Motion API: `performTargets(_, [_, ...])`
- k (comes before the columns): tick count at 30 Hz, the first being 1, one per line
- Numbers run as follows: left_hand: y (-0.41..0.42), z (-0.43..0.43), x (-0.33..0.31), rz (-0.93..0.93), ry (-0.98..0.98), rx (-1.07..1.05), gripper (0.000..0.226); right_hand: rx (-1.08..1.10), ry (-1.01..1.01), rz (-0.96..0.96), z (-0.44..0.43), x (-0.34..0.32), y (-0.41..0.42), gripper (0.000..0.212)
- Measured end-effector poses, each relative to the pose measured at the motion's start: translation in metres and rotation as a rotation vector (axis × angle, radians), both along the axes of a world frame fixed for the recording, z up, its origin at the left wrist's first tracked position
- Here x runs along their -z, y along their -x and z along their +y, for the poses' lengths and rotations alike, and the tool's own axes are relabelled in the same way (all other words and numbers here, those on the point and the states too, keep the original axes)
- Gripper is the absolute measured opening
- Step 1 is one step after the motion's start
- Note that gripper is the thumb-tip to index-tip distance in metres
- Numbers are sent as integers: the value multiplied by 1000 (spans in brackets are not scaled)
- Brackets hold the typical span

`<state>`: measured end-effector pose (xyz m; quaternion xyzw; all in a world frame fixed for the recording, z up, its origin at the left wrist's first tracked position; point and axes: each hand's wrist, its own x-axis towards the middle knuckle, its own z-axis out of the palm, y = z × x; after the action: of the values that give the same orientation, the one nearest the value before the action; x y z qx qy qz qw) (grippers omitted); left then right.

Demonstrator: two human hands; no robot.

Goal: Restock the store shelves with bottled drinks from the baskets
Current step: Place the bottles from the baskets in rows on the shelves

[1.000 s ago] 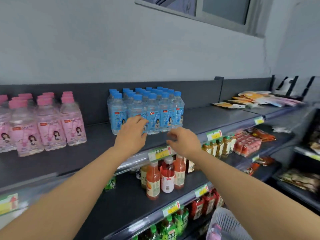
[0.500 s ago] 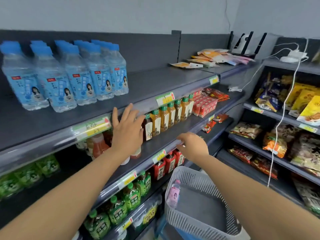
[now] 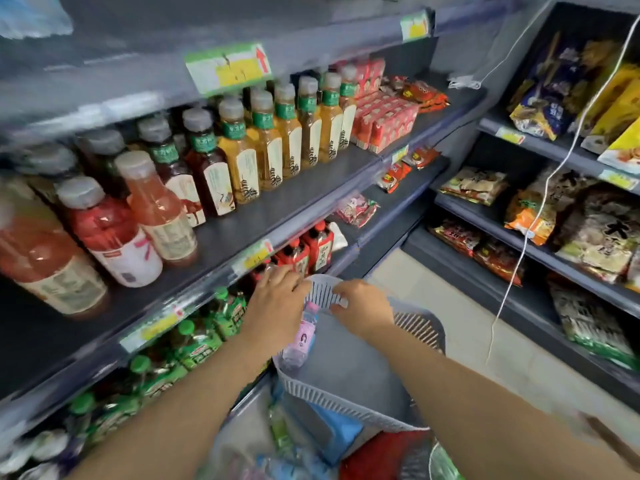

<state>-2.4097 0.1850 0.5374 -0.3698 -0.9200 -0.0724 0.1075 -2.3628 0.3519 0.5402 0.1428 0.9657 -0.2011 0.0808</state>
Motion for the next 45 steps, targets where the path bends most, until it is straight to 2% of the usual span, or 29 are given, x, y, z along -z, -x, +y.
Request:
performTargets(3, [1, 23, 58, -111, 71, -3, 41, 9, 39, -79, 11, 55, 7, 29])
performTargets(8, [9, 54, 148, -297, 145, -38, 41, 61, 108, -180, 22, 146, 22, 37])
performTargets(11, [16, 67, 196, -405, 285, -130, 54, 112, 163, -284, 25, 201, 28, 38])
performTargets(14, [21, 76, 232, -522, 296, -235, 70, 218, 298, -343, 24, 245, 36, 37])
performTargets(19, [35, 89, 267, -653, 178, -373, 75, 582, 818, -434, 12, 298, 54, 27])
performTargets(22, [44, 93, 280, -844, 60, -456, 84, 943, 1180, -333, 10, 322, 61, 42])
performTargets(24, [47, 93, 291, -1030, -43, -508, 89, 1084, 1447, -282, 11, 331, 66, 64])
performTargets(26, [48, 93, 297, -1201, -108, -537, 98, 1077, 1609, -301, 13, 332, 65, 83])
performTargets(28, [49, 93, 296, -1284, -61, -546, 116, 994, 1677, -284, 15, 329, 59, 89])
performTargets(30, [48, 92, 295, -1336, -46, -597, 121, 899, 1662, -308, 17, 320, 53, 84])
performTargets(32, [44, 88, 295, -1335, -40, -626, 108, 831, 1589, -366, 20, 312, 47, 76])
performTargets(35, [35, 85, 288, -1340, -63, -637, 124, 801, 1593, -405, 22, 297, 34, 72])
performTargets(37, [34, 85, 274, -1375, -128, -636, 128, 797, 1631, -367, 26, 283, 26, 70])
performTargets(38, [34, 85, 265, -1397, -161, -634, 121, 786, 1656, -346, 30, 275, 23, 70])
performTargets(42, [37, 80, 230, -1415, -407, -605, 46, 776, 1732, -334, 50, 237, 18, 76])
performTargets(45, [41, 75, 205, -1348, -477, -572, 31, 732, 1627, -327, 62, 203, 21, 79])
